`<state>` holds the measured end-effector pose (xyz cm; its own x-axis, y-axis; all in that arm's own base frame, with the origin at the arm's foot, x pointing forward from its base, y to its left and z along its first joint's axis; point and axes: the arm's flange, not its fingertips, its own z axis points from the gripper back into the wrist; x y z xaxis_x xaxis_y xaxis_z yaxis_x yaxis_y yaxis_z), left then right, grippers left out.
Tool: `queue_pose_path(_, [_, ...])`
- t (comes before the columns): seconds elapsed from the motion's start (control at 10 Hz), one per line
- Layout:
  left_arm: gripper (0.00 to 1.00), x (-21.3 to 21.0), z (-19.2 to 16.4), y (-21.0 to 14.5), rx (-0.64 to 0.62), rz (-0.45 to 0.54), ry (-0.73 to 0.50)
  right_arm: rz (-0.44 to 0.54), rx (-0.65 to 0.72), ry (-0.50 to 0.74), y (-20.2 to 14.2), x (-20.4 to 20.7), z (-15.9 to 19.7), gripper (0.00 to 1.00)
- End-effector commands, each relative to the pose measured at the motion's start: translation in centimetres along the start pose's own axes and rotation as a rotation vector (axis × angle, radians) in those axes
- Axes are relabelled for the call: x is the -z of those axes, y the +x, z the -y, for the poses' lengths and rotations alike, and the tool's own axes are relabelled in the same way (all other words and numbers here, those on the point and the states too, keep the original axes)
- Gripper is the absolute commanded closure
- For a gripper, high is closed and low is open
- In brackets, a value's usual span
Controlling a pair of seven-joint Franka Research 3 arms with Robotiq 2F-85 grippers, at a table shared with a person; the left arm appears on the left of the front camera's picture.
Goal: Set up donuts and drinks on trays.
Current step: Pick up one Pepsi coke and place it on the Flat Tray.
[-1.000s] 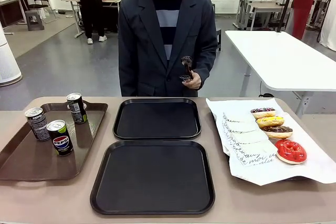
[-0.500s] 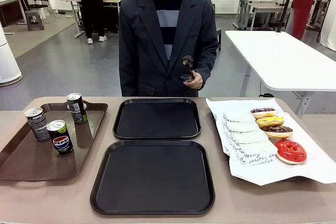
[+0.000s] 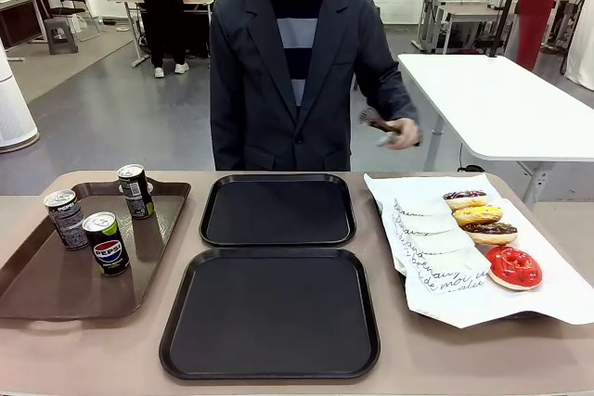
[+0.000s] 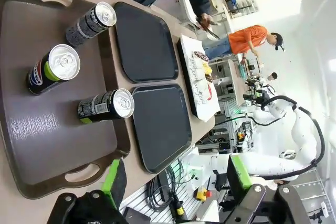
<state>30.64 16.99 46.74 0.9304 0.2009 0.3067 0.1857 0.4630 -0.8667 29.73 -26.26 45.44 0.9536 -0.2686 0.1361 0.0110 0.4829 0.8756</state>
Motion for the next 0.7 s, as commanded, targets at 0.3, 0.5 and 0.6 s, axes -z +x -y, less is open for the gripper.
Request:
queue_pose_path(0.3, [0.0,-0.3,-0.29,-0.08,-0.041,0.012,-0.014,-0.026,-0.015,0.063,-0.69,-0.1,0.12,0.0])
queue_pose_path(0.5, [0.0,-0.3,-0.29,-0.08,-0.041,0.012,-0.014,-0.026,-0.015,0.063,-0.69,-0.1,0.12,0.0])
queue_pose_path(0.6, [0.0,-0.3,-0.29,-0.08,-0.041,0.012,-0.014,-0.026,-0.015,0.063,-0.69,-0.1,0.12,0.0])
